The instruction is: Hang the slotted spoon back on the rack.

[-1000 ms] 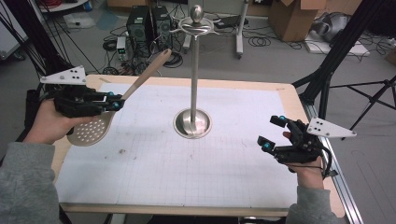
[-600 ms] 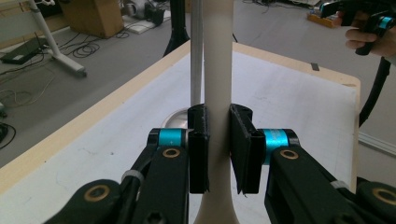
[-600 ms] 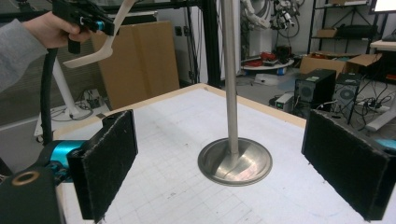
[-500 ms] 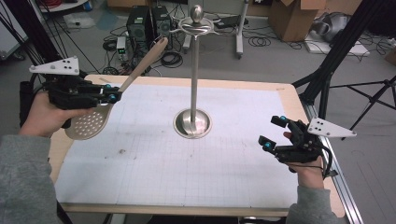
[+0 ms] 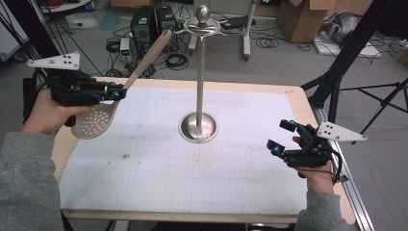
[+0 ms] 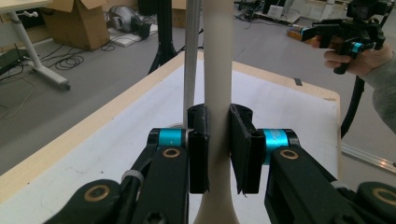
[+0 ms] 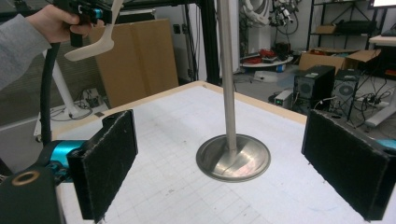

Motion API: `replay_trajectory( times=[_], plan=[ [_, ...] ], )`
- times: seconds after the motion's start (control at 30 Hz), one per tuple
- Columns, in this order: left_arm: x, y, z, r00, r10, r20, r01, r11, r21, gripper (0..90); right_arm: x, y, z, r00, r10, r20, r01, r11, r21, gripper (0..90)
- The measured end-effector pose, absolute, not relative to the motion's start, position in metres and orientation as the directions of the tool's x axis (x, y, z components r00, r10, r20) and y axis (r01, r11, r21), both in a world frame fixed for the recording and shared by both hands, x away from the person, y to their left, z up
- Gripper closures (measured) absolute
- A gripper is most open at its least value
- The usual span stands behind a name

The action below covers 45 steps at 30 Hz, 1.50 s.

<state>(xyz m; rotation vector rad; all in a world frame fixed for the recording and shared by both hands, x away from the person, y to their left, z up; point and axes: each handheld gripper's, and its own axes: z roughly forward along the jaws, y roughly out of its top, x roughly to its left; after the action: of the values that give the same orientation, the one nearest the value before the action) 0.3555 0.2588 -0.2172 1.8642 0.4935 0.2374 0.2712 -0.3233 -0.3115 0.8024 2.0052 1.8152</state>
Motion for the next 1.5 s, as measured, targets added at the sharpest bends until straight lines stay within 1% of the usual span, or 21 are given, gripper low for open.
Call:
replay_trajectory(
  times=[0.4,0.67,1.5],
  plan=[
    [0.365,0.256,-0.213,0.895,0.434,-0.103,0.237,-0.267,0.934,77.8,0.271,-0.328,-0.313,-0.785,0.602,0.147,0.196,0.017,0.98,9.5],
    [0.369,0.253,-0.213,0.893,0.441,-0.094,0.232,-0.269,0.935,77.8,0.271,-0.33,-0.313,-0.784,0.604,0.146,0.195,0.016,0.981,9.5],
    [0.376,0.24,-0.219,0.897,0.427,-0.113,0.249,-0.277,0.928,77.7,0.27,-0.331,-0.311,-0.784,0.604,0.144,0.192,0.016,0.981,9.5]
  ],
)
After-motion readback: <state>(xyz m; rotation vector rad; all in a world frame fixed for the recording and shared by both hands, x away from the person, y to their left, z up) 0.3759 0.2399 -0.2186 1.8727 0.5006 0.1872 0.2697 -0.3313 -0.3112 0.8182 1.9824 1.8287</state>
